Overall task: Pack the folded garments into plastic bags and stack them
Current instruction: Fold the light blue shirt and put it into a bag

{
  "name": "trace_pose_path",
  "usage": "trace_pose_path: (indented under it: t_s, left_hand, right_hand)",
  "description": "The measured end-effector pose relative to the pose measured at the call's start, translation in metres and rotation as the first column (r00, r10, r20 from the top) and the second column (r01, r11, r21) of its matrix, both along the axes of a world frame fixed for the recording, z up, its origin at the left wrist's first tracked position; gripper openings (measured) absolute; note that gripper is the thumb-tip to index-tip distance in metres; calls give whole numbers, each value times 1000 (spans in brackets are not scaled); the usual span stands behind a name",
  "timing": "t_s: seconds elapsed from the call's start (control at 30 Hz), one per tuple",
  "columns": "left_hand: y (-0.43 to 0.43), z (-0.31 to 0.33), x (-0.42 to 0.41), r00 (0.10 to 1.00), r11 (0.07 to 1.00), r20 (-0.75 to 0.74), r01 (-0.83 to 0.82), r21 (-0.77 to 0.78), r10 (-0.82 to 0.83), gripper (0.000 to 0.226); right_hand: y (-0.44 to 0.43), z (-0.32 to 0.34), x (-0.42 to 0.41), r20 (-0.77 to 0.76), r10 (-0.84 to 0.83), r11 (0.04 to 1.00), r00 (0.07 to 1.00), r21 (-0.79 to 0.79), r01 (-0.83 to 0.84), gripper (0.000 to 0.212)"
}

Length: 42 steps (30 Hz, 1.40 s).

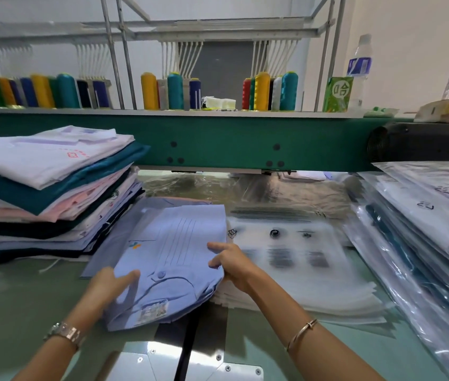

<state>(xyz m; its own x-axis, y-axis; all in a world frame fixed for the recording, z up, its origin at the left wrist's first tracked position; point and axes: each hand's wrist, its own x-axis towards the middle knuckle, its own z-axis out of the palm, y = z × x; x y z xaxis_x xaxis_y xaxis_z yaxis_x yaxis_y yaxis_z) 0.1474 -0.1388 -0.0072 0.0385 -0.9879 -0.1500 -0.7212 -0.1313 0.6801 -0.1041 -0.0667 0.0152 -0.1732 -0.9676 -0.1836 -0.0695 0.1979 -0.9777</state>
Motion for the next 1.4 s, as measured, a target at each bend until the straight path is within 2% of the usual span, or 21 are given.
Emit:
trace_pose_path:
  t_s: [0.07,0.17,0.23,0.43,0.67,0.8,0.9,0.93,1.0,1.07,1.1,1.17,1.23,1.3,1.4]
  left_hand:
    - [-7,4,11,987,998,-160,6,68,5,66]
    - [-8,10,19,952,993,-306,56,101,-22,38]
    - [-7,13,17,941,995,-335,70,66,-44,28]
    - [1,27,4,912,992,-397,64,-111,-104,16]
    - [25,48,-8,934,943,-280,130,-307,-220,13]
    - [44,59,-22,949,861,-89,233,-452,-304,15]
    - [64,69,-36,958,799,77,274,-535,-276,25]
    - [72,73,-42,959,782,114,278,-558,-259,29]
    - [87,79,-57,954,739,167,299,-603,-250,31]
    - [102,83,-74,945,692,202,326,-645,-257,21]
    - [110,85,-82,939,671,224,342,-658,-259,22]
    - [120,85,-97,924,637,270,381,-670,-270,49]
    - [129,86,-109,915,615,290,404,-677,-281,63]
    - [139,88,-121,911,598,291,412,-688,-293,61]
    - [157,87,-137,906,535,311,422,-732,-288,43]
  right_hand:
    - [2,0,2,-43,-5,1000,999,-2,4,61]
    - [7,3,6,-109,4,1000,994,-12,-5,62]
    - [7,6,8,-154,11,1000,988,-21,-14,63]
    - [7,8,11,-203,5,997,979,-73,-21,67]
    - [14,23,18,-233,-36,985,972,-173,-4,67]
    - [26,36,22,-355,-81,977,931,-211,4,65]
    - [41,50,26,-459,-136,966,878,-257,15,42]
    - [47,55,28,-485,-155,961,860,-276,17,42]
    - [57,67,29,-514,-195,954,835,-296,41,67]
    - [67,80,30,-554,-246,949,795,-305,81,82]
    - [72,85,30,-577,-274,945,769,-311,103,78]
    - [81,92,29,-604,-330,934,726,-321,157,68]
    - [87,97,22,-586,-353,929,729,-310,201,66]
    - [93,101,12,-585,-383,919,715,-319,232,58]
    - [102,106,-8,-641,-404,912,653,-333,238,42]
